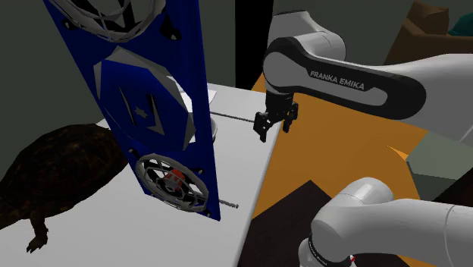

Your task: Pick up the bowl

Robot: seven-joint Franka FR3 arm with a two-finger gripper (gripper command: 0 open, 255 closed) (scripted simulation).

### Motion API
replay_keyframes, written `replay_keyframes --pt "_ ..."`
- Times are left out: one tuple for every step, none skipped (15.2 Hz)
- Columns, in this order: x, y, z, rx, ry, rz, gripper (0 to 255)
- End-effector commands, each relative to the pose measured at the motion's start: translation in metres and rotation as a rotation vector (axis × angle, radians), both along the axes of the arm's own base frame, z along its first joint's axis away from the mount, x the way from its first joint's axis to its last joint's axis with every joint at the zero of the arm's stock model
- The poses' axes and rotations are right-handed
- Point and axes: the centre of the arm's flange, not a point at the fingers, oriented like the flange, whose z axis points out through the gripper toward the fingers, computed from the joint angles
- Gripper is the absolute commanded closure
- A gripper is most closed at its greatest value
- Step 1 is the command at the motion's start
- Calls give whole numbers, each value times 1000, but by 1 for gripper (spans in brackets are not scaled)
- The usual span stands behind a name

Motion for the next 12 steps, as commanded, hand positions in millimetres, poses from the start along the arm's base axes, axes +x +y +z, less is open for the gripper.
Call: replay_keyframes --pt "0 0 0 0 0 0 0" --pt "8 8 2 14 2 -6 0" --pt "17 16 4 28 4 -11 0" --pt "26 23 6 42 6 -17 0" --pt "34 31 9 57 8 -22 0" --pt "43 39 11 71 11 -28 0" --pt "52 46 13 85 13 -33 0" --pt "60 54 16 99 15 -39 0" --pt "69 61 18 113 17 -44 0" --pt "78 68 21 127 19 -50 0" --pt "87 75 24 142 21 -55 0" --pt "96 82 27 156 23 -61 0"
